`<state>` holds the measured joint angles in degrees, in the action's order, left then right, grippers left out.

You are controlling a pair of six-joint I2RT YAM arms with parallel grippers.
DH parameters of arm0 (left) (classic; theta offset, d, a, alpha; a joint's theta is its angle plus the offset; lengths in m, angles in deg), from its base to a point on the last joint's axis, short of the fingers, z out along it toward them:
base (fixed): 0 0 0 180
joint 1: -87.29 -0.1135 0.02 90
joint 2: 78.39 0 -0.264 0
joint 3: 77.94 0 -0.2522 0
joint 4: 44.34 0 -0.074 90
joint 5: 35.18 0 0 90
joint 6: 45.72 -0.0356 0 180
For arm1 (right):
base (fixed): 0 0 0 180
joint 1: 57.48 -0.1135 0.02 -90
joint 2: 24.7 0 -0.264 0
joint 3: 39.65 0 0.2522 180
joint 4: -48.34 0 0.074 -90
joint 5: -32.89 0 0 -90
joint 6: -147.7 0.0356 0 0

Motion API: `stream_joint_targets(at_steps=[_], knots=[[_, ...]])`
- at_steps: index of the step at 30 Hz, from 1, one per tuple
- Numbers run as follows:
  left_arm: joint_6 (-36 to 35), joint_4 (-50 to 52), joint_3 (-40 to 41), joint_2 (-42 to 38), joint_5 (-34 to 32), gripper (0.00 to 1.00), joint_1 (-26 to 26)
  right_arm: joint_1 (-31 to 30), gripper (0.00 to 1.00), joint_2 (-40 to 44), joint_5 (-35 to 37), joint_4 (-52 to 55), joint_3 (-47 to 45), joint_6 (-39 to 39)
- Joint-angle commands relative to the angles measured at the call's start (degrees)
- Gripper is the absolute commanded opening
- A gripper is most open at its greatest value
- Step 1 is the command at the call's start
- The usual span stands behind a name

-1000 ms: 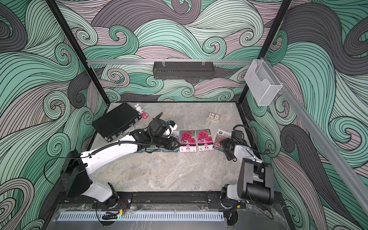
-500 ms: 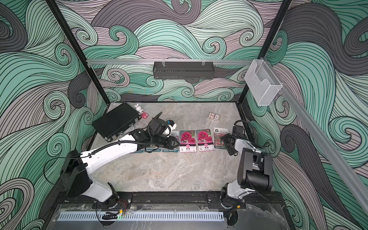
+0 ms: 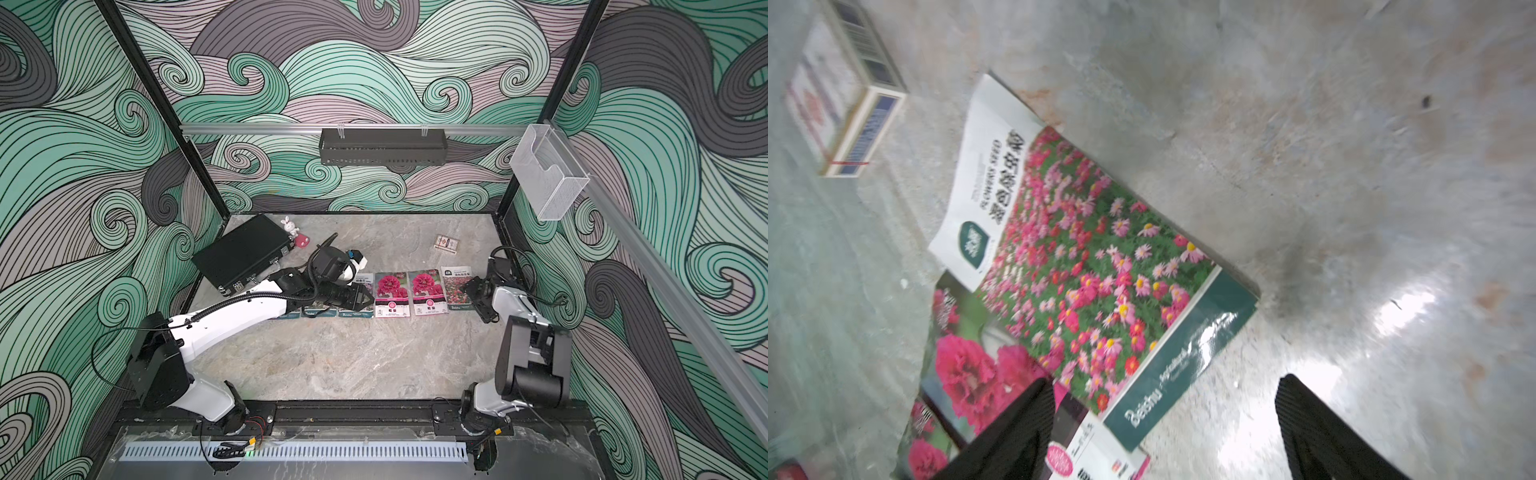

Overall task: Arrange the seed packets in a row
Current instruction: Adjust the seed packet at the center of the board, then reset both arms

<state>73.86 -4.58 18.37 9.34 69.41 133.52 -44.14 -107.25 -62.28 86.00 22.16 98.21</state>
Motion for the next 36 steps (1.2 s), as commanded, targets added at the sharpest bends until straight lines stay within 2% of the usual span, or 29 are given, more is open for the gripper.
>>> stream_joint_targets(at_steps=[1, 3, 9, 15, 19, 26, 27, 33, 36], knots=[[0.0, 0.9, -1.8, 1.6, 0.0, 0.38, -0.4, -0.7, 0.86, 2.3, -1.0, 5.5, 5.8, -4.8], [-0.1, 0.8, -2.0, 2.1, 0.0, 0.38, -0.4, -1.4, 0.86, -1.1, -5.9, 6.7, 10.6, -7.0], [-0.2, 1.3, -2.6, 3.2, -1.3, 0.38, -1.0, -5.4, 0.86, -19.8, -16.8, 16.8, 31.9, -18.2], [-0.6, 1.9, -3.5, 3.5, -1.9, 0.38, -4.0, -8.7, 0.90, -28.1, -14.5, 19.4, 42.4, -27.3], [-2.1, 4.8, -5.1, 3.6, -2.7, 0.38, -7.4, -9.8, 0.90, -32.2, -17.2, 19.2, 46.7, -29.8], [-3.7, 6.3, -4.5, 2.0, -4.7, 0.38, -15.2, -13.1, 0.94, -31.2, -17.4, 16.4, 44.4, -31.2], [-4.3, 6.8, -4.5, 1.6, -5.4, 0.38, -16.7, -13.0, 0.99, -30.1, -17.2, 15.6, 43.1, -31.9], [-8.9, 7.2, -2.7, -2.0, -8.1, 0.38, -29.2, -11.7, 1.00, -20.9, -13.0, 11.4, 34.5, -35.6], [-8.3, 5.5, 0.2, -4.3, -11.9, 0.38, -35.4, -10.0, 1.00, -15.9, -11.7, 8.2, 29.0, -36.2]])
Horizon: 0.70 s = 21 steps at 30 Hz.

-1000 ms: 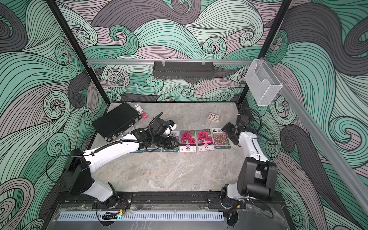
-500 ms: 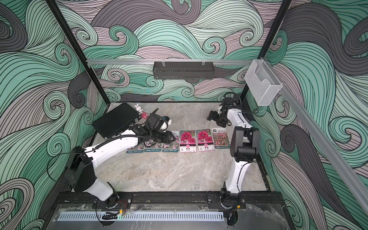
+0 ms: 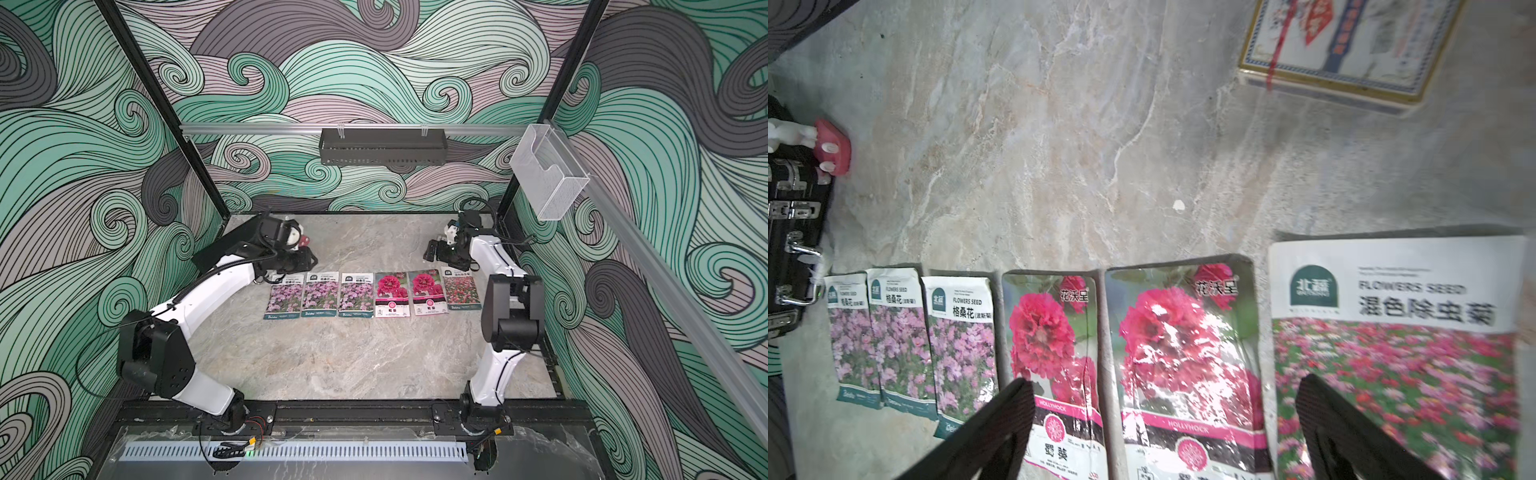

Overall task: Arrange the seed packets in a row
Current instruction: Reset both arms

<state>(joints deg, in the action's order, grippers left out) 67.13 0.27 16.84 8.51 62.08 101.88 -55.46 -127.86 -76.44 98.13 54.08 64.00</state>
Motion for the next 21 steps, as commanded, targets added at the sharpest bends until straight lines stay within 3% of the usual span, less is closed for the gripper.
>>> stream_joint_targets(at_steps=[1, 10, 12, 16, 21], knots=[[-0.9, -1.6, 3.7, -4.2, -5.6, 0.38, -5.6, 2.0, 1.00, 6.8, 2.0, -6.6, -5.7, -1.6], [-6.5, -9.8, 12.5, -7.0, -20.1, 0.45, -13.4, 4.0, 1.00, 18.5, 8.1, -23.8, -22.0, -3.1], [-8.2, -11.6, 14.6, -7.5, -20.8, 0.46, -14.5, 4.5, 1.00, 19.3, 8.3, -27.4, -25.0, -2.9], [-7.7, -13.3, 16.8, -7.2, -21.3, 0.47, -15.6, 5.9, 1.00, 16.4, 2.0, -31.0, -24.8, -1.5], [-6.0, -15.1, 17.4, -4.9, -19.3, 0.47, -15.7, 6.2, 1.00, 4.6, -10.2, -31.5, -16.7, 3.7]])
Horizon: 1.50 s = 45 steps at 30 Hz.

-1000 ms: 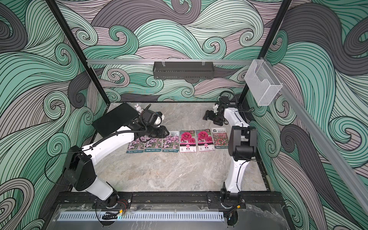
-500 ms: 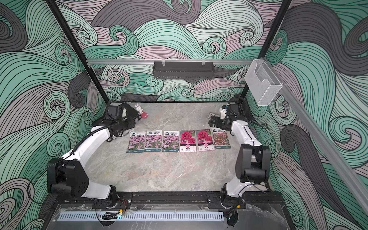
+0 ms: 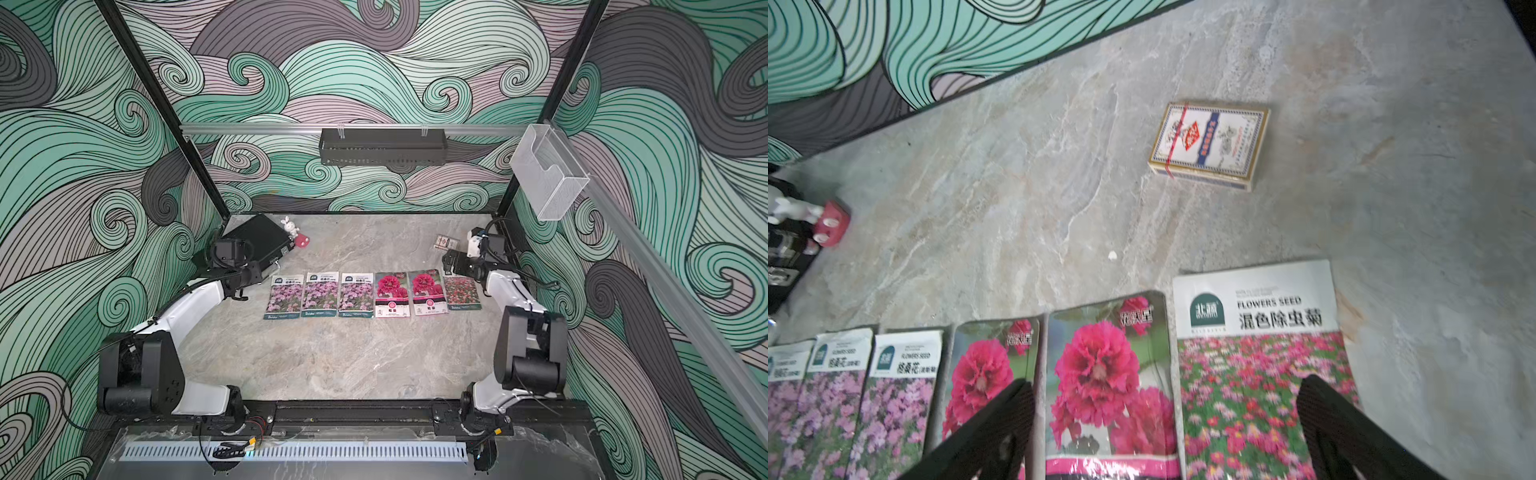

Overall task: Arrange the seed packets in a row
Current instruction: Reset both arms

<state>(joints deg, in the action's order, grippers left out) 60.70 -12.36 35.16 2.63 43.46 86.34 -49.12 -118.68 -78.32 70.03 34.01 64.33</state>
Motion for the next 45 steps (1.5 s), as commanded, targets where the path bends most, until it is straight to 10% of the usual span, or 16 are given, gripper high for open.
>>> stream_joint_targets(at_steps=[1, 13, 45], knots=[[0.6, -2.6, -1.2, 2.5, -0.2, 0.47, -0.2, -0.3, 1.00, -7.5, -10.3, -2.8, 5.6, 4.4], [3.6, -4.5, -2.4, 4.3, 4.6, 0.46, 0.0, -1.5, 1.00, -20.4, -14.4, 0.8, 13.6, 7.1], [4.4, -5.0, -2.7, 4.2, 7.1, 0.46, 0.8, -3.4, 1.00, -21.4, -11.6, 8.1, 15.2, 5.1]])
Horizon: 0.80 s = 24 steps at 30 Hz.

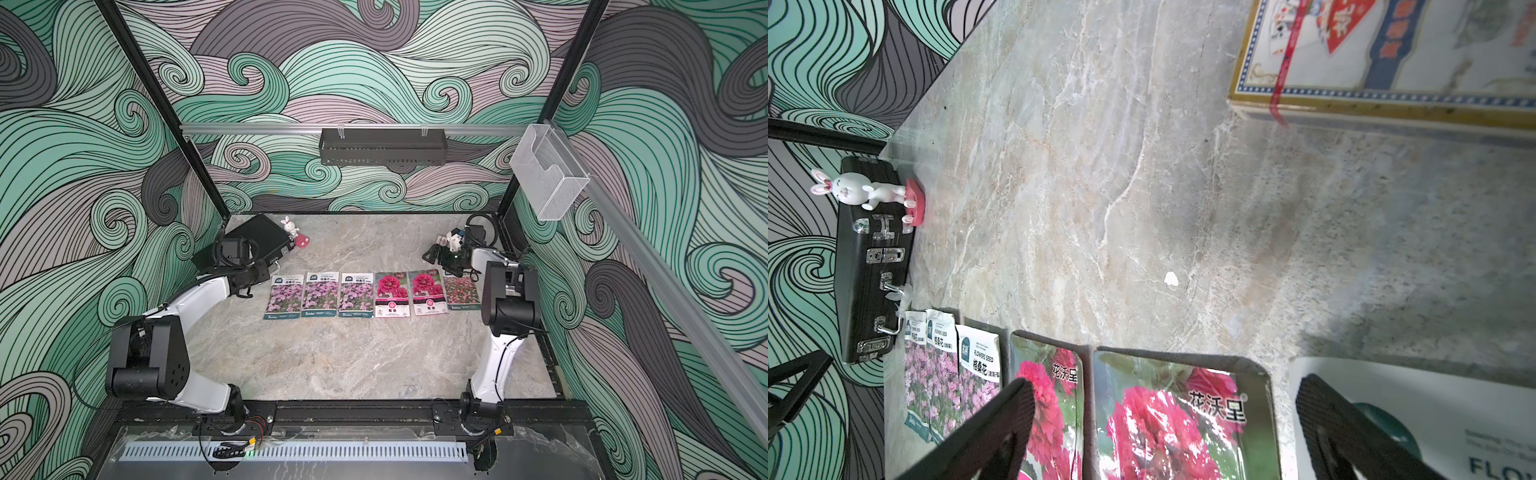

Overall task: Arrange the seed packets in a row
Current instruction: Reset both arms

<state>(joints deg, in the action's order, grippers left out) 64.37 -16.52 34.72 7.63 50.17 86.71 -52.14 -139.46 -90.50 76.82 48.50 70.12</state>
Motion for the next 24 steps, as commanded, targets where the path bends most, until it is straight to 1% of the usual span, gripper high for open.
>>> stream_joint_targets(at_steps=[1, 14, 24], knots=[[0.8, -0.9, -2.3, -0.9, 0.4, 0.46, 0.4, -0.3, 1.00, -0.7, 0.8, 1.9, 0.8, -0.7], [1.1, -1.0, -2.5, -0.9, 0.9, 0.46, 0.8, -0.6, 1.00, -0.8, 2.4, 4.8, 0.6, -1.4], [1.2, -1.2, -2.4, -1.0, 0.9, 0.45, 1.2, -0.7, 1.00, 0.6, 3.0, 4.9, -0.1, -1.9]])
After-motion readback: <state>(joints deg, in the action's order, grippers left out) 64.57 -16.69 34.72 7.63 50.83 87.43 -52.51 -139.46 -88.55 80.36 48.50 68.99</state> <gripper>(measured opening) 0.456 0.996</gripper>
